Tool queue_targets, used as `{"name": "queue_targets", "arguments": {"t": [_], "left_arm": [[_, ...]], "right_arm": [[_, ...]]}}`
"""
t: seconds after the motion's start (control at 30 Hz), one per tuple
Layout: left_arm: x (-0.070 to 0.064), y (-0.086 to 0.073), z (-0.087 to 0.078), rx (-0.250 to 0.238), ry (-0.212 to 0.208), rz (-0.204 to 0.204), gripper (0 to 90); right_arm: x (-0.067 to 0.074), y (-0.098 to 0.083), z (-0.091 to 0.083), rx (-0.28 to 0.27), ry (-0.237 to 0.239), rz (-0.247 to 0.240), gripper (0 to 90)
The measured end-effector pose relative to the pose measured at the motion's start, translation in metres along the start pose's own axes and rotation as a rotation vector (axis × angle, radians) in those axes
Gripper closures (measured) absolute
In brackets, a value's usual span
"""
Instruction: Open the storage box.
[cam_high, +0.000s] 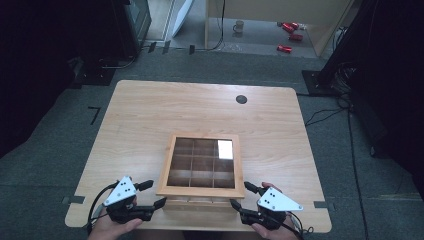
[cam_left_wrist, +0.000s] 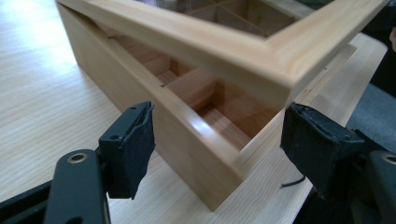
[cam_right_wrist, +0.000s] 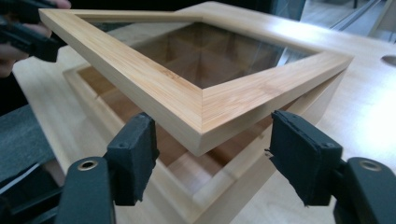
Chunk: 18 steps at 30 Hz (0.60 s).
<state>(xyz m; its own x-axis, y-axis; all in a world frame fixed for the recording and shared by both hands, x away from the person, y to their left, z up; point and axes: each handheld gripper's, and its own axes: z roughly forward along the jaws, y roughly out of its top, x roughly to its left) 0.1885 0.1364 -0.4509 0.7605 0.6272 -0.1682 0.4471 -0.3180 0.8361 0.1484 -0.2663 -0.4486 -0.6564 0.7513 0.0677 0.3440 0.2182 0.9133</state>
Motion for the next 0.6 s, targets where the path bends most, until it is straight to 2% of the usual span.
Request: {"name": "queue_targets", "arguments": {"t": [0.03,0.1,0.33,0.37,0.4,0.43,0.47,0.5,0.6], "left_arm": [[0.007,-0.002,-0.005,-0.011,0.018,-0.008,25.4],[0.014,-0.005,-0.008,-0.013,0.041,-0.015,25.0],[0.042,-0.021,-0.010,0.014,0.167,-0.079,24.7],[0.044,-0.024,-0.009,0.021,0.189,-0.086,24.7],[0.044,-0.024,-0.009,0.021,0.189,-0.086,24.7],[0.049,-0.028,-0.008,0.033,0.223,-0.095,24.7],[0.049,-0.028,-0.008,0.033,0.223,-0.095,24.7],[0.055,-0.031,-0.006,0.039,0.253,-0.121,24.8],[0.063,-0.036,-0.005,0.048,0.300,-0.151,24.9]], "right_arm": [[-0.001,0.006,-0.001,-0.012,-0.009,-0.002,30.5],[-0.001,0.013,-0.002,-0.029,-0.019,-0.004,30.1],[-0.008,0.042,-0.002,-0.085,-0.067,-0.023,29.2],[-0.010,0.047,-0.001,-0.086,-0.081,-0.027,29.2],[-0.011,0.051,0.001,-0.086,-0.092,-0.032,29.2],[-0.013,0.056,0.003,-0.092,-0.094,-0.037,29.2],[-0.013,0.056,0.003,-0.092,-0.094,-0.037,29.2],[-0.017,0.064,0.006,-0.102,-0.102,-0.049,29.2],[-0.022,0.073,0.010,-0.117,-0.118,-0.064,29.4]]}}
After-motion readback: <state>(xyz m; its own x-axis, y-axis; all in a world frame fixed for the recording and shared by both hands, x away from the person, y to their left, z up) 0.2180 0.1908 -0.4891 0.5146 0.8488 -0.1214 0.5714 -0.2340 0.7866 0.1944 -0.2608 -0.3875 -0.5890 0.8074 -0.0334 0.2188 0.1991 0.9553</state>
